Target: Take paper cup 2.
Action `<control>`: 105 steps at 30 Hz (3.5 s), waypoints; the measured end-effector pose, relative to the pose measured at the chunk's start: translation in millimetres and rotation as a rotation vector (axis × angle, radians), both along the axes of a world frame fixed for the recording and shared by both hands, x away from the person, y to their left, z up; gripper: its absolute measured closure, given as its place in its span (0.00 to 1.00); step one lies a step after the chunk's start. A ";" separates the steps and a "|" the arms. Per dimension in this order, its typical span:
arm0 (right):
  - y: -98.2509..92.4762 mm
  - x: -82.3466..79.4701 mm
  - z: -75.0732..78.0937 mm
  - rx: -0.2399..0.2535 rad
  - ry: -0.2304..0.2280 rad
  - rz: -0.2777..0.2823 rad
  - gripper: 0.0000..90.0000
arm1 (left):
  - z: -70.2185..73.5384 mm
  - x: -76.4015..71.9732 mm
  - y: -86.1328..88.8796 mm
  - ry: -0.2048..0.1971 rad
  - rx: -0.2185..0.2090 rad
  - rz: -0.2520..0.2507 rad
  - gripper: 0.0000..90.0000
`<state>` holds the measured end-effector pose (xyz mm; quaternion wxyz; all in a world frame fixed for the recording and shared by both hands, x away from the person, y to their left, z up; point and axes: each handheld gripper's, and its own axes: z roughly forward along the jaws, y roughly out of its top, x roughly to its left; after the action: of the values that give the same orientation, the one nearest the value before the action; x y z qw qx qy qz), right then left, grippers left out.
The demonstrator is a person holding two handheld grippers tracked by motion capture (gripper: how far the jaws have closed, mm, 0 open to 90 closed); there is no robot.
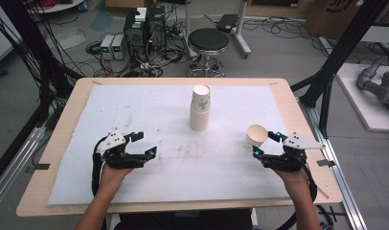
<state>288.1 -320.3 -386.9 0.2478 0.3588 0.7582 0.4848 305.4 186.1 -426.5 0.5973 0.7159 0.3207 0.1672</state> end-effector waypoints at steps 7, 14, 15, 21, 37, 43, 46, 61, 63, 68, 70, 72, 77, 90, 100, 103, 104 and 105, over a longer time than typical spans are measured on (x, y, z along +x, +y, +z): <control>-0.1 -0.6 2.5 0.008 0.003 0.012 0.21 | 22.2 19.0 -19.7 -0.028 0.012 -0.008 0.20; 3.0 0.8 1.4 0.001 0.005 0.025 0.21 | 41.9 41.7 -39.9 -0.034 0.002 -0.020 0.20; 3.0 0.7 1.4 0.002 0.007 0.026 0.21 | 45.5 46.0 -44.0 -0.037 0.007 -0.022 0.19; 2.9 1.3 1.7 0.009 0.013 0.023 0.21 | 63.1 66.4 -64.9 -0.049 0.011 -0.056 0.19; 3.5 -0.4 4.3 0.020 0.012 0.037 0.21 | 92.9 111.6 -111.2 0.002 0.095 -0.084 0.19; 6.3 0.7 3.6 0.020 0.015 0.046 0.21 | 98.6 127.6 -128.9 0.009 0.102 -0.084 0.19; 7.8 0.7 3.9 0.021 0.016 0.050 0.21 | 99.0 135.1 -137.5 0.015 0.131 -0.082 0.19; 6.4 1.4 3.1 0.029 0.018 0.052 0.21 | 94.2 167.7 -159.9 0.074 0.200 -0.062 0.20; 6.2 1.5 2.7 0.028 0.018 0.054 0.21 | 92.1 169.3 -161.4 0.081 0.208 -0.067 0.24; 5.7 1.6 2.5 0.028 0.018 0.052 0.21 | 91.2 169.5 -162.1 0.082 0.198 -0.092 0.35; 5.7 1.6 2.5 0.028 0.017 0.052 0.21 | 91.7 168.8 -163.2 0.076 0.205 -0.094 0.37; 6.0 1.5 2.7 0.028 0.016 0.053 0.21 | 92.6 168.7 -162.7 0.078 0.212 -0.097 0.37; 6.5 1.0 3.3 0.030 0.016 0.053 0.21 | 96.8 167.7 -162.1 0.067 0.204 -0.099 0.37; 8.0 0.8 3.4 0.031 0.016 0.059 0.22 | 126.6 163.0 -156.0 0.026 0.157 -0.102 0.39; 11.1 0.1 4.8 0.028 0.012 0.068 0.21 | 159.5 148.8 -143.4 -0.059 0.069 -0.088 0.39; 11.9 -0.1 5.2 0.028 0.010 0.071 0.22 | 166.6 143.4 -136.9 -0.086 0.057 -0.069 0.39; 12.2 -0.1 5.3 0.027 0.006 0.073 0.21 | 168.8 142.0 -134.3 -0.090 0.048 -0.068 0.39; 12.8 -0.7 5.5 0.028 0.012 0.072 0.21 | 171.6 140.2 -130.8 -0.093 0.036 -0.069 0.39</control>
<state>287.5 -307.5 -381.4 0.2206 0.3377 0.7651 0.5019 445.6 55.3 -254.9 0.6039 0.7286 0.2648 0.1853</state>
